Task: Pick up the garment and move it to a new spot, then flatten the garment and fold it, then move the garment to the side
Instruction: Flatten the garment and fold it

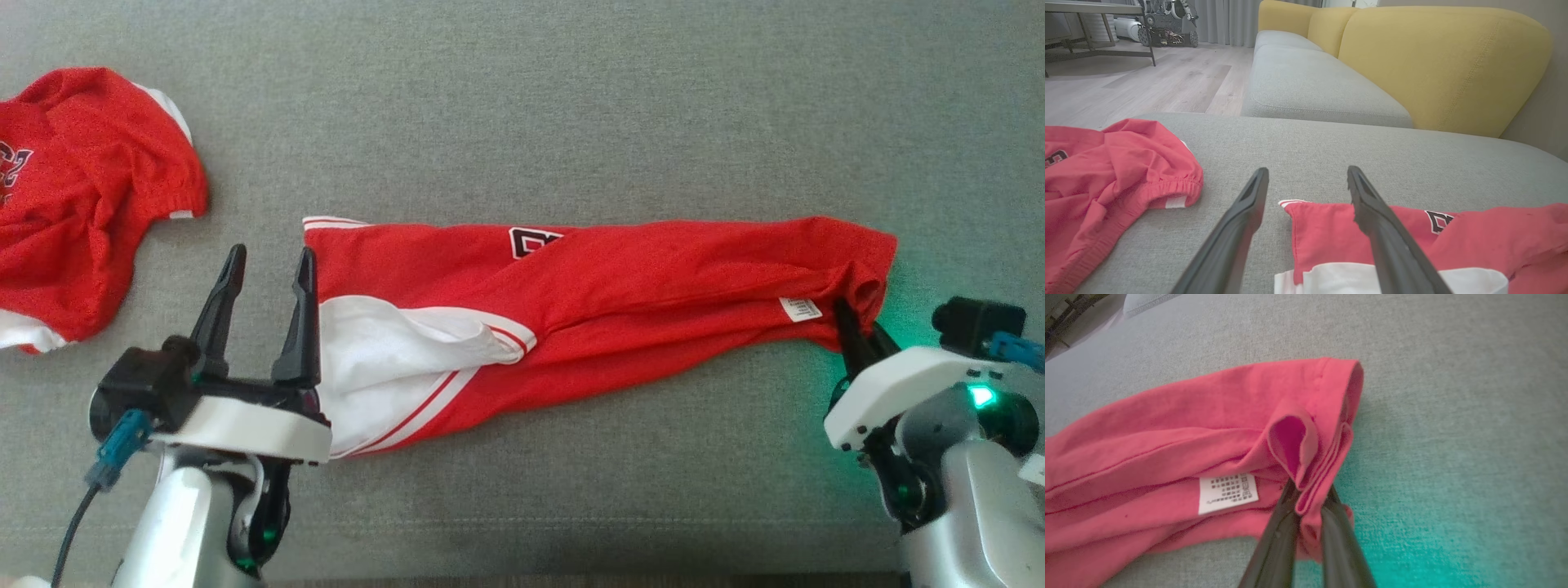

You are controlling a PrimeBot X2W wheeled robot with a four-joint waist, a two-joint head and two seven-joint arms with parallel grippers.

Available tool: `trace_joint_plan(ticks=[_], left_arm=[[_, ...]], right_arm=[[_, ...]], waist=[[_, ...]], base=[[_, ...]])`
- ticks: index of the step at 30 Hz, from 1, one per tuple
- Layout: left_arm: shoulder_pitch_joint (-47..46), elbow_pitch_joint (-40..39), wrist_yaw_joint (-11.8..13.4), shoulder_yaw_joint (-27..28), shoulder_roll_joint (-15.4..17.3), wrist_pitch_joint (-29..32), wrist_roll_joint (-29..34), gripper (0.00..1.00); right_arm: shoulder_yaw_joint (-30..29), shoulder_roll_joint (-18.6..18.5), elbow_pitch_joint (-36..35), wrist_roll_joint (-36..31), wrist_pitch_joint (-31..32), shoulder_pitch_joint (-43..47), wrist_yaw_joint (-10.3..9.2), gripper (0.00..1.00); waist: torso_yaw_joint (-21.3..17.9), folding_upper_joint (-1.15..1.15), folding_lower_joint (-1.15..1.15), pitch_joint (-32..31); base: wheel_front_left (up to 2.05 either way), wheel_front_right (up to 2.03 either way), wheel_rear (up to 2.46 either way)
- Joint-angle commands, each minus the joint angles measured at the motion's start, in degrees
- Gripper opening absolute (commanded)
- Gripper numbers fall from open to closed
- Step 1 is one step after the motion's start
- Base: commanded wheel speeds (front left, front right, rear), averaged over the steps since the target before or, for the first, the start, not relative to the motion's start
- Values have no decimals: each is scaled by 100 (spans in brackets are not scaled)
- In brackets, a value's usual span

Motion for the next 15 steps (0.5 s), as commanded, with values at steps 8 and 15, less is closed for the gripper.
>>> trace_joint_plan(ticks=[8, 15], left_arm=[[-144, -164, -72, 371, 17, -45, 109, 100], [-63, -183, -101, 446, -14, -45, 123, 100]], right_arm=[[-465, 54, -730, 182, -183, 360, -10, 0], [-1283, 55, -1312, 220, 125, 749, -10, 0]], waist=[[-111, 0, 0, -81], [-207, 0, 0, -147]], base=[[0, 0, 0], [0, 0, 0]])
